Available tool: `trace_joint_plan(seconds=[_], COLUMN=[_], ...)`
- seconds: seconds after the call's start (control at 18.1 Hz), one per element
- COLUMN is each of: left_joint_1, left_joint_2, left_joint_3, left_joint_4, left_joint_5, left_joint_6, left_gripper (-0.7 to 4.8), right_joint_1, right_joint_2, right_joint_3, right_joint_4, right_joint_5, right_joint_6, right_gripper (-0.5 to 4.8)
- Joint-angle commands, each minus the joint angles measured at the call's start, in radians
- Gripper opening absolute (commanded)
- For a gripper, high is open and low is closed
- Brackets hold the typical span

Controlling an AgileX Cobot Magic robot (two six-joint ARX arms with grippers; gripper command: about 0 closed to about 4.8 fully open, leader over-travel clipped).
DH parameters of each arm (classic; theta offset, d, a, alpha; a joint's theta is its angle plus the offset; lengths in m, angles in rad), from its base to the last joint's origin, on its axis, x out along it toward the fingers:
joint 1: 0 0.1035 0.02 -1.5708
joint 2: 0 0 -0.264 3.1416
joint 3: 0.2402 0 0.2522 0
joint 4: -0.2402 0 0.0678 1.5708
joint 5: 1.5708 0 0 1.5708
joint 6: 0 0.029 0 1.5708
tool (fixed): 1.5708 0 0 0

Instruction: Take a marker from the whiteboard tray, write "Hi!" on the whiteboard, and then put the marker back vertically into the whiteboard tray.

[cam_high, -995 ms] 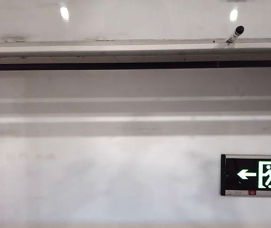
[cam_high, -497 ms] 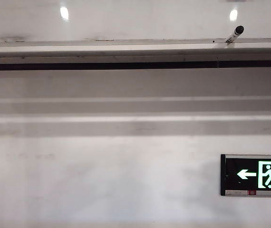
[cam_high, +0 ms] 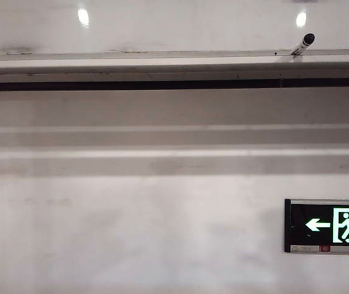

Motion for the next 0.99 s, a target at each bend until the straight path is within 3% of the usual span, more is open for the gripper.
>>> trace_joint_plan(seconds=[0.06,0.33,0.61,0.77,0.99], left_joint_1=[0.055,0.133,0.135,0.135,0.134], left_joint_2=[-0.002,-0.002,-0.001,-0.002,-0.002], left_joint_3=[-0.008,-0.033,-0.033,-0.033,-0.033], left_joint_4=[0.004,-0.022,-0.019,-0.018,-0.017], left_joint_5=[0.015,0.031,0.042,0.042,0.041], left_joint_6=[0.017,0.016,0.029,0.110,0.120], left_gripper=[-0.05,-0.06,-0.05,-0.05,-0.05], right_joint_1=[-0.001,-0.001,-0.001,-0.001,-0.001], right_joint_2=[-0.004,-0.005,-0.005,-0.005,-0.005], right_joint_3=[0.003,0.003,0.003,0.003,0.003], right_joint_4=[0.008,0.008,0.008,0.008,0.008], right_joint_5=[0.000,0.000,0.000,0.000,0.000], right_joint_6=[0.003,0.003,0.003,0.003,0.003], right_gripper=[0.84,0.84,0.84,0.84,0.84])
